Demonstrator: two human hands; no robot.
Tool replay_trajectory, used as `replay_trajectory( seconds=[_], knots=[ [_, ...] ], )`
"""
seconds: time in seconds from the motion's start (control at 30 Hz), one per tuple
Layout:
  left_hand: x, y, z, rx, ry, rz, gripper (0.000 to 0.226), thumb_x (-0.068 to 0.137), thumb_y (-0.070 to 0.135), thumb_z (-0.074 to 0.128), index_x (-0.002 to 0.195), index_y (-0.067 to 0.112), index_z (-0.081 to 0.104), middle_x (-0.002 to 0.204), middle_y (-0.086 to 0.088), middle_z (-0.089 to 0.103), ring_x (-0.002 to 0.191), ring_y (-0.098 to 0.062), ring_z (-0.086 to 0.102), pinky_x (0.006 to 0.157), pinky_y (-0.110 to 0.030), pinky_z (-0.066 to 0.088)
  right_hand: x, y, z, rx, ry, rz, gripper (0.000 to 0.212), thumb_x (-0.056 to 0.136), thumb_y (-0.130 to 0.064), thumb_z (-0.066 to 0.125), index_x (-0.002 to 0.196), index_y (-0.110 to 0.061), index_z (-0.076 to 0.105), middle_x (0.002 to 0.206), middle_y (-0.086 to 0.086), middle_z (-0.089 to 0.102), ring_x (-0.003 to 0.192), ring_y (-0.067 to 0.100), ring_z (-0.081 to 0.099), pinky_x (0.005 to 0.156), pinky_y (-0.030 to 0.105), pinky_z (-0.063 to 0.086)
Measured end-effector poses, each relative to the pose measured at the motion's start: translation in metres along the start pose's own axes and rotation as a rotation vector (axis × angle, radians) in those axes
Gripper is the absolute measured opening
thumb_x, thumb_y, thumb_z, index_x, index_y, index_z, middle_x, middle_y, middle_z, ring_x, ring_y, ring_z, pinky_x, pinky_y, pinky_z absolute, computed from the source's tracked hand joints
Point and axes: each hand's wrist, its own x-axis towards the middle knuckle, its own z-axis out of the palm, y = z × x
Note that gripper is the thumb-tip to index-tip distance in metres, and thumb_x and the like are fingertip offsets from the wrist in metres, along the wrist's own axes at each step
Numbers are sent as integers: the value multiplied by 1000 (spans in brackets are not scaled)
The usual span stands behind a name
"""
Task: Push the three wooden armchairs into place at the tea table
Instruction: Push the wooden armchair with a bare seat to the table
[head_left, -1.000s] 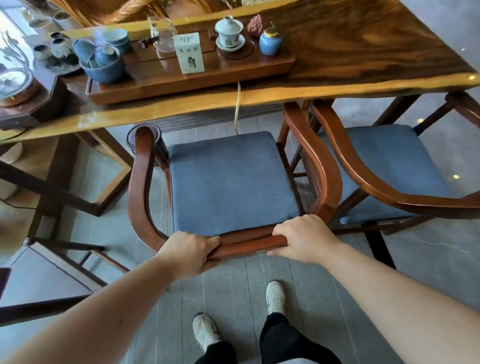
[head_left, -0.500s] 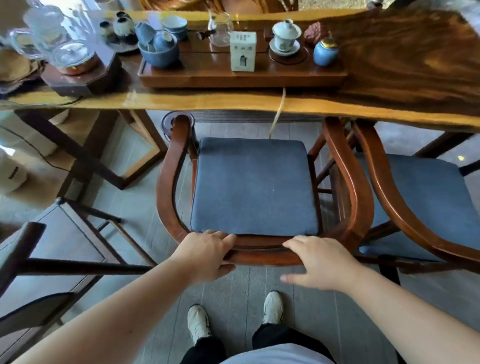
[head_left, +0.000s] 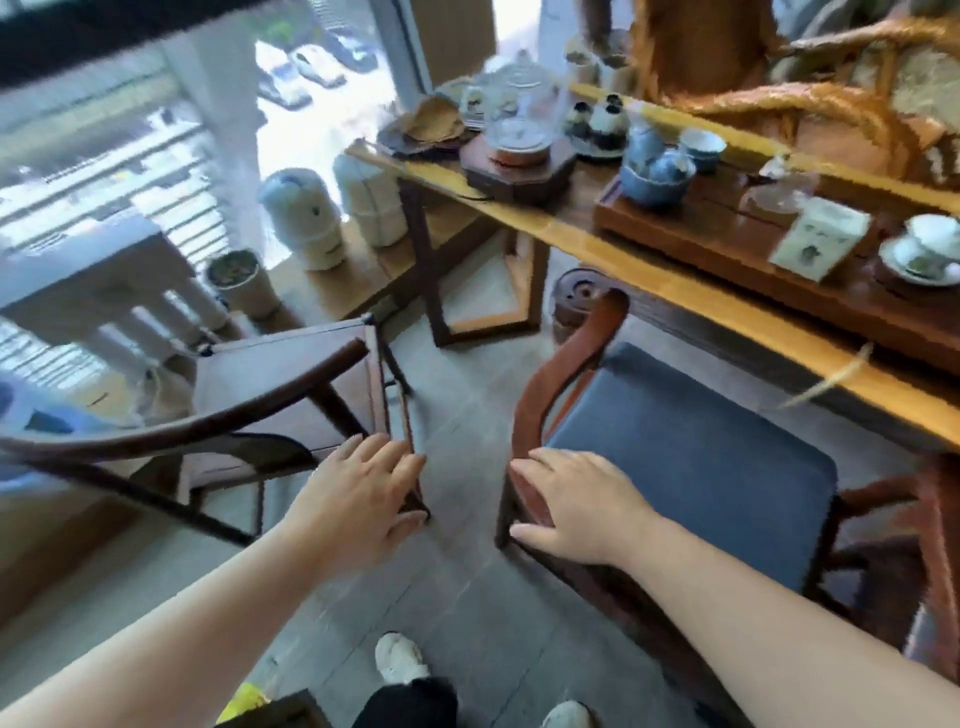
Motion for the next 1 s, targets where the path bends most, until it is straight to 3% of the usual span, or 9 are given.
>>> replay_trajectory(
  seconds=[0.23,0.57,0.83,1.0],
  knots=[
    [-21,-86,-2,29,1,-169,64,79,51,61,124,8,52,125,-16,57,119,-37,46,102,-51,39,101,-48,-24,-91,27,-124,80,82,-66,54,145,-20,36,146,9,43,130,27,42,106,42,35],
    [-57,-209,15,39,-104,-401,76,84,62,44,140,13,33,146,-15,38,134,-35,28,111,-49,23,234,-123,-37,-134,2,-289,83,79,-62,63,145,-20,35,147,10,42,132,28,39,108,44,35],
    [-88,-262,41,-12,-228,-620,86,76,72,45,142,18,31,148,-10,38,136,-31,27,111,-48,22,326,-151,-24,-133,-120,-492,88,75,-67,64,145,-23,32,148,8,40,131,28,38,108,43,33],
    [-100,-291,52,-38,-292,-619,94,66,79,50,137,19,38,141,-9,46,131,-31,35,108,-49,29,345,-165,-13,-126,-167,-575,82,73,-68,63,137,-22,39,134,5,49,122,27,46,99,45,40]
  ],
)
